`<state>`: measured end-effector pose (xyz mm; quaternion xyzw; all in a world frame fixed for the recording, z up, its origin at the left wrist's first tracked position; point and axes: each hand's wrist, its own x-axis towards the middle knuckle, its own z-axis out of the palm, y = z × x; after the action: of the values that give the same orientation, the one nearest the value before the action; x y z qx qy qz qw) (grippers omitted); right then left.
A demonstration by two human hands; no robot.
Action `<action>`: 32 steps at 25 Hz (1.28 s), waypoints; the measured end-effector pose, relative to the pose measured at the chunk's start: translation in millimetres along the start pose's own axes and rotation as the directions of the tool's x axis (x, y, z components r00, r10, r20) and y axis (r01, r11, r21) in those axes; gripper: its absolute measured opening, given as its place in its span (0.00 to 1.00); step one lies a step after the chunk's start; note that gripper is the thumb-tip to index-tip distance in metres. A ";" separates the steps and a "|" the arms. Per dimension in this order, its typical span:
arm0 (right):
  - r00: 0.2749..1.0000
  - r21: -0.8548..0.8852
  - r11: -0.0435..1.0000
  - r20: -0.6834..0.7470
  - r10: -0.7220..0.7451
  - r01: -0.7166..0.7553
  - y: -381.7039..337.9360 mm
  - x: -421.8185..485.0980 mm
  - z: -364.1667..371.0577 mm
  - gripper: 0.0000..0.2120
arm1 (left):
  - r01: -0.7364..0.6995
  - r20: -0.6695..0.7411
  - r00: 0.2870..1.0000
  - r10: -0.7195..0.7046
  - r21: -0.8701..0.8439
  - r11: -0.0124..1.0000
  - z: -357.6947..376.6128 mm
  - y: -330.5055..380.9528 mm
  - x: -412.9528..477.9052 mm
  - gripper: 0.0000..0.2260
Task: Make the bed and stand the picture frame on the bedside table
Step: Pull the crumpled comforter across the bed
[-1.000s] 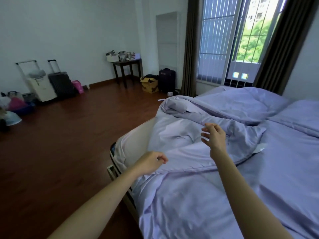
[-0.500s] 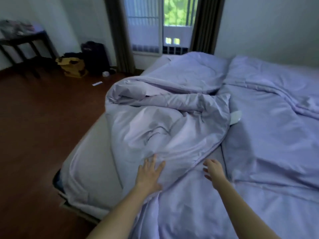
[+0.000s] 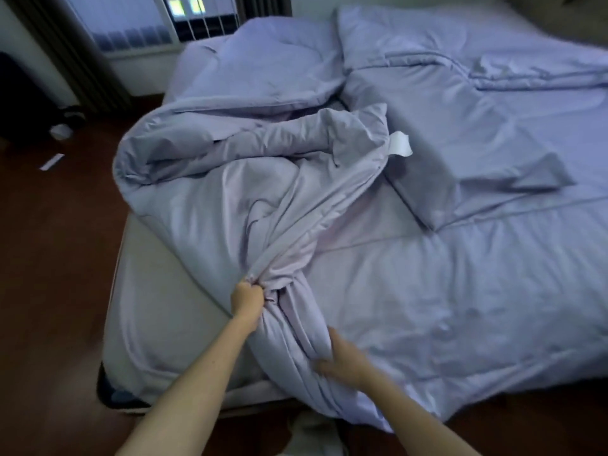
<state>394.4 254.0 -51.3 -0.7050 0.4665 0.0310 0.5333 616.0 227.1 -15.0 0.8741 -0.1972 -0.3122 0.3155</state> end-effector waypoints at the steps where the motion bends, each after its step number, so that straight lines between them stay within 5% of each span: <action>1: 1.000 -0.050 0.999 -0.011 -0.013 0.013 -0.3 -4.9 6.0 0.34 | 0.025 -0.050 0.998 -0.030 -0.095 0.995 -14.0 -11.0 -9.4 0.17; 5: 0.997 -0.198 0.980 -0.061 -0.042 0.030 -11.2 -20.3 18.0 0.24 | 0.237 -0.231 0.915 -0.331 -0.356 0.904 -88.8 -76.0 -17.5 0.19; 9: 0.996 -0.324 0.945 -0.058 -0.062 0.040 -2.1 -39.9 53.3 0.15 | 0.321 -0.218 0.914 -0.343 -0.133 0.938 -132.1 -157.7 -32.1 0.21; 11: 0.994 -0.299 0.954 -0.100 -0.043 0.011 9.3 -44.5 62.6 0.10 | 0.103 -0.426 0.898 -0.108 -0.035 0.994 -118.7 -137.8 -51.1 0.17; 13: 0.993 -0.266 0.964 -0.115 -0.023 -0.009 14.4 -46.9 62.3 0.07 | -0.328 -0.416 0.845 0.337 0.096 0.940 -94.1 -84.0 -67.2 0.17; 15: 0.991 -0.252 0.967 -0.130 -0.001 -0.032 15.1 -46.2 61.8 0.08 | -0.670 -0.095 0.708 0.700 0.223 0.708 -53.3 -38.5 -70.5 0.18; 17: 0.980 -0.240 0.968 -0.196 0.025 -0.073 15.8 -47.2 68.7 0.08 | -0.843 0.319 0.511 0.798 0.368 0.392 -8.3 -2.9 -69.0 0.20; 20: 0.961 -0.130 0.982 -0.256 0.104 -0.140 21.3 -47.0 83.7 0.11 | -0.905 0.760 0.308 0.573 0.420 -0.071 43.3 23.0 -60.4 0.26; 22: 0.944 -0.035 0.982 -0.285 0.168 -0.185 24.0 -43.4 90.9 0.11 | -0.886 0.868 0.309 0.389 0.412 -0.213 63.5 24.8 -36.7 0.32; 24: 0.934 0.023 0.974 -0.280 0.222 -0.225 21.5 -37.4 104.8 0.14 | -0.918 0.910 0.277 0.307 0.345 -0.193 73.0 19.6 -7.9 0.29; 27: 0.912 -0.078 0.934 -0.258 0.318 -0.348 1.5 -27.4 122.7 0.26 | -0.964 0.842 -0.021 0.539 0.125 -0.233 48.5 33.6 24.2 0.17; 30: 0.883 -0.121 0.899 -0.281 0.375 -0.420 -10.8 -19.4 130.3 0.24 | -0.960 0.543 0.107 0.833 0.274 -0.055 -8.2 66.5 53.5 0.17; 32: 0.867 -0.143 0.878 -0.290 0.405 -0.457 -20.1 -20.6 130.7 0.20 | -0.898 0.321 0.375 0.870 0.357 0.256 -59.3 79.2 77.6 0.15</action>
<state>456.0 368.9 -81.8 -0.6320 0.6705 0.1088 0.3730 700.5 153.2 41.7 0.6507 -0.7300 -0.0482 0.2032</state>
